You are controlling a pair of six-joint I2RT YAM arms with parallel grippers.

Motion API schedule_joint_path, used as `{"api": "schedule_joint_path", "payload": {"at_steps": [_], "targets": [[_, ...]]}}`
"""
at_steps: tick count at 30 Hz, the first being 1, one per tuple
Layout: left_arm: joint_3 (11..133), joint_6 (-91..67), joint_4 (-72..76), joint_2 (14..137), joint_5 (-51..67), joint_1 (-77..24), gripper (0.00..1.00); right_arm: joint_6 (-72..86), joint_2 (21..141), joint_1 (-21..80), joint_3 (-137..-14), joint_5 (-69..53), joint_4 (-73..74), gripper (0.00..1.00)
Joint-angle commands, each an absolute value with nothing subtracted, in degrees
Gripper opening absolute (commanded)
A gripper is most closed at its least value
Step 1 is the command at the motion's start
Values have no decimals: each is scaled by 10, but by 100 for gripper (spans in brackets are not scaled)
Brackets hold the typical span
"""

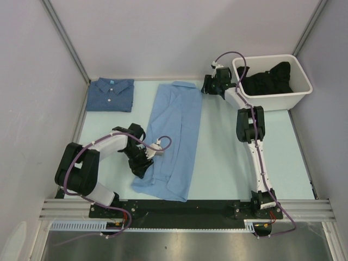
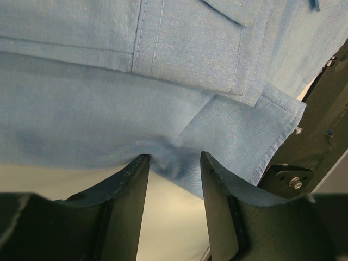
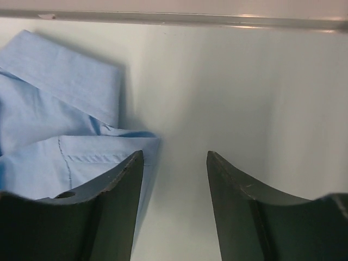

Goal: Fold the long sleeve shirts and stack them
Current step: Fold the shirt

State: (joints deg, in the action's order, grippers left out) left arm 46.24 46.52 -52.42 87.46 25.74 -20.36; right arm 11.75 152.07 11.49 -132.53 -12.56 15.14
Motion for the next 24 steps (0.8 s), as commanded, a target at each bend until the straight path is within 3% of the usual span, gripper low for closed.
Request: {"api": "schedule_joint_path", "payload": {"at_steps": [1,7,11,16,24], "targets": [[455,463,-516,889,262,-196,49,35,1511,117,-1347,-76,139,60],[478,452,-517,873,287,-173,50,7,1449,117,-1319,-189,118,64],[508,433,-513,836,338,-141,53,-13,1363,123,-1261,-295,190,67],[524,402,-500,805,391,-114,57,-33,1285,155,-1139,-383,272,62],[507,318,-432,828,402,-76,59,-62,1250,195,-989,-416,334,54]]}}
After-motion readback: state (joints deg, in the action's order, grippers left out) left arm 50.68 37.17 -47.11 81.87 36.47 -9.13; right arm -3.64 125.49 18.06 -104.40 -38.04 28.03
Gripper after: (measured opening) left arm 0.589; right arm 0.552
